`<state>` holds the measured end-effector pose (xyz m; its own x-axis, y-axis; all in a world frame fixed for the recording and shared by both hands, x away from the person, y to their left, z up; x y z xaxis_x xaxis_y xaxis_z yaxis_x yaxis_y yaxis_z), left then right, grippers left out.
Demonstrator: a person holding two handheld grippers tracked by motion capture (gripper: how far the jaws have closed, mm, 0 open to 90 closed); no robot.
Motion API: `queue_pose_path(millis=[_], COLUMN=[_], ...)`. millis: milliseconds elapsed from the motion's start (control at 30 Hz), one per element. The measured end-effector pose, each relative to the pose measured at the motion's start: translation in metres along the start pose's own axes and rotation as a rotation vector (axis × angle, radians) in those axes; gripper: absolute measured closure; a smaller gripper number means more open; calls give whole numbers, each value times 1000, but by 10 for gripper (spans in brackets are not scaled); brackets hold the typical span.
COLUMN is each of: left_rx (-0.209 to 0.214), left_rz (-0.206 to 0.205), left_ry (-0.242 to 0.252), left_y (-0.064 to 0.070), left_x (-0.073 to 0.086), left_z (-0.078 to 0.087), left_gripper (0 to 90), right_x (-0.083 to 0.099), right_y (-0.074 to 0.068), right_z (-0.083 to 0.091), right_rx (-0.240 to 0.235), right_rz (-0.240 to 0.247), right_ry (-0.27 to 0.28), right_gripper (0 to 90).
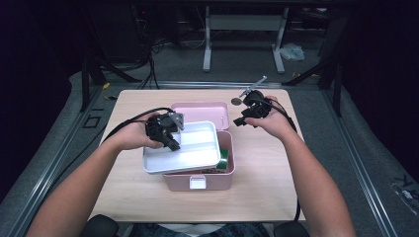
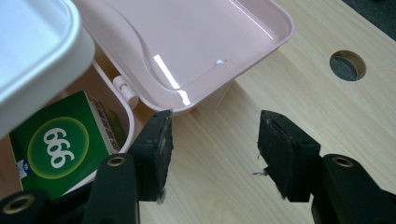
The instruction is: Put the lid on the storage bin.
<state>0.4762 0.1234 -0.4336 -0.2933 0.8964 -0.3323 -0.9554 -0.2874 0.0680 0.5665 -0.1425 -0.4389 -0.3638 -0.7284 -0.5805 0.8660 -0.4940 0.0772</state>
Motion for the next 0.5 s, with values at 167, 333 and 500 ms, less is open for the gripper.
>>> queue_pose_path(millis=[167,333,500], left_rx=[6,25,27], left_rz=[-16,-28,-51], left_ry=[2,21,26], left_y=[1,4,7], left_x=[-13,-22,-31], left_z=[-7,-14,-20], left_gripper=[894,894,894], right_x=[1,2,3], right_y=[1,0,0], right_z=[1,-1,-2], right_rx=[0,-4,-4], right_rz=[-1,-1,0], right_ry=[5,3,0], right_gripper=[447,447,447])
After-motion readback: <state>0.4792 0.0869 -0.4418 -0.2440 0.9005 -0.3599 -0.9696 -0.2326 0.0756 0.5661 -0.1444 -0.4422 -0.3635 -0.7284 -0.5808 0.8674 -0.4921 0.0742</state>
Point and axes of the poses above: each handheld gripper's, and its own axes: z roughly backward along the jaws, x roughly out of its underside, y roughly to its right, the point moved 4 cm from there along -z, roughly forward along the jaws, and after that the axes turned 9 degrees about z, right-handed, at the moved point
